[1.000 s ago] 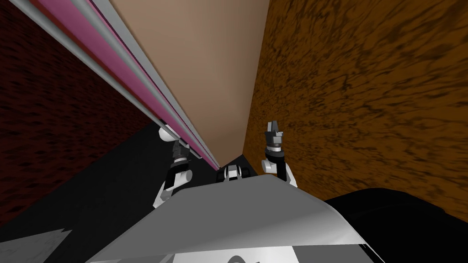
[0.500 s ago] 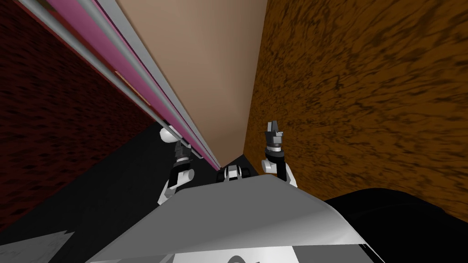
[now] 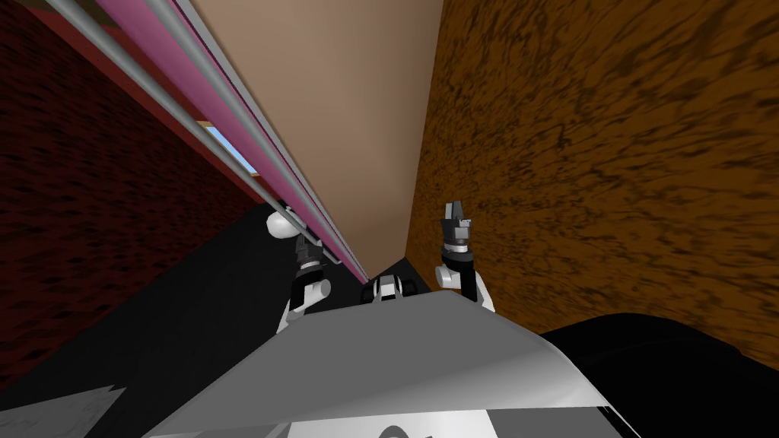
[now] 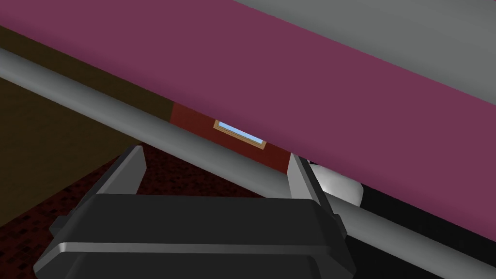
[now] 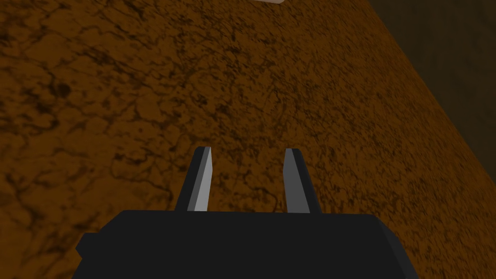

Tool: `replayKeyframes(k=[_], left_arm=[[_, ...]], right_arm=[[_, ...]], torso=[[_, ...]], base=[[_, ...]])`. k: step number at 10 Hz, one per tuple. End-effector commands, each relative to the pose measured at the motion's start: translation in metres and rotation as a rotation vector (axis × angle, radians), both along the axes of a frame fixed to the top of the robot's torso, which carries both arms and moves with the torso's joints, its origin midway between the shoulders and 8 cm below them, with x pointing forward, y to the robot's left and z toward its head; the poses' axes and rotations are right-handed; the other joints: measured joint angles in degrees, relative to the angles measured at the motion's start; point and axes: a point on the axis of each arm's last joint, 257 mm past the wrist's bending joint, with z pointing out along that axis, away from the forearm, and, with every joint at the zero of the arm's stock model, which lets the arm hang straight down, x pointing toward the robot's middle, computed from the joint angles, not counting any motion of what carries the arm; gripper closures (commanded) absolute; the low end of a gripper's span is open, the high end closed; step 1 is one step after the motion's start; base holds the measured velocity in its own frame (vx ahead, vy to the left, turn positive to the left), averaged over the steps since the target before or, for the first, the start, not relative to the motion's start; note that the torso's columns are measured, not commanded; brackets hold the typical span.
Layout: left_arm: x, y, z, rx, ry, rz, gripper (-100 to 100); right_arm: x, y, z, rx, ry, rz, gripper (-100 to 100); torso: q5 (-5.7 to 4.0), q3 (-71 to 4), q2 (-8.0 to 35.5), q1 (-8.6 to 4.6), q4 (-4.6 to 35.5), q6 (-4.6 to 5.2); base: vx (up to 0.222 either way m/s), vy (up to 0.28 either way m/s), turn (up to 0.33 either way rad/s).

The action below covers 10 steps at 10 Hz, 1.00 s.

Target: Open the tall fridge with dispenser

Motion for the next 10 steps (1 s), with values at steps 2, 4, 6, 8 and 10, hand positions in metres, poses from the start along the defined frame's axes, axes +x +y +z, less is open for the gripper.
replayKeyframes(k=[2, 4, 6, 8, 10], left_arm=[[-0.004, -0.007, -0.026, -0.071, 0.035, 0.018, -100], [0.000, -0.004, 0.008, -0.037, -0.026, 0.009, -100], [0.000, -0.003, 0.017, -0.029, -0.026, 0.008, -100], [-0.004, 0.001, 0.010, -0.032, -0.007, 0.016, -100], [0.000, -0.005, 0.006, -0.039, -0.026, 0.009, 100]], right_arm=[[0.000, 0.000, 0.000, 0.000, 0.000, 0.000, 0], [0.000, 0.000, 0.000, 0.000, 0.000, 0.000, 0], [0.000, 0.000, 0.000, 0.000, 0.000, 0.000, 0], [0.000, 0.000, 0.000, 0.000, 0.000, 0.000, 0], [0.000, 0.000, 0.000, 0.000, 0.000, 0.000, 0]], torso=[[0.03, 0.0, 0.0, 0.08, 0.0, -0.02], [-0.09, 0.0, 0.0, 0.01, 0.1, 0.03], [-0.61, -0.3, -0.3, -0.37, 0.5, 0.34], [-0.82, -0.4, -0.5, -0.64, 0.7, 0.63], [-0.80, -0.1, 0.0, -0.58, 0.8, 0.48]], base=[[0.000, 0.001, -0.001], [0.009, -0.005, 0.007], [0.044, -0.011, 0.031], [0.020, -0.014, 0.033], [-0.039, 0.015, -0.047]])
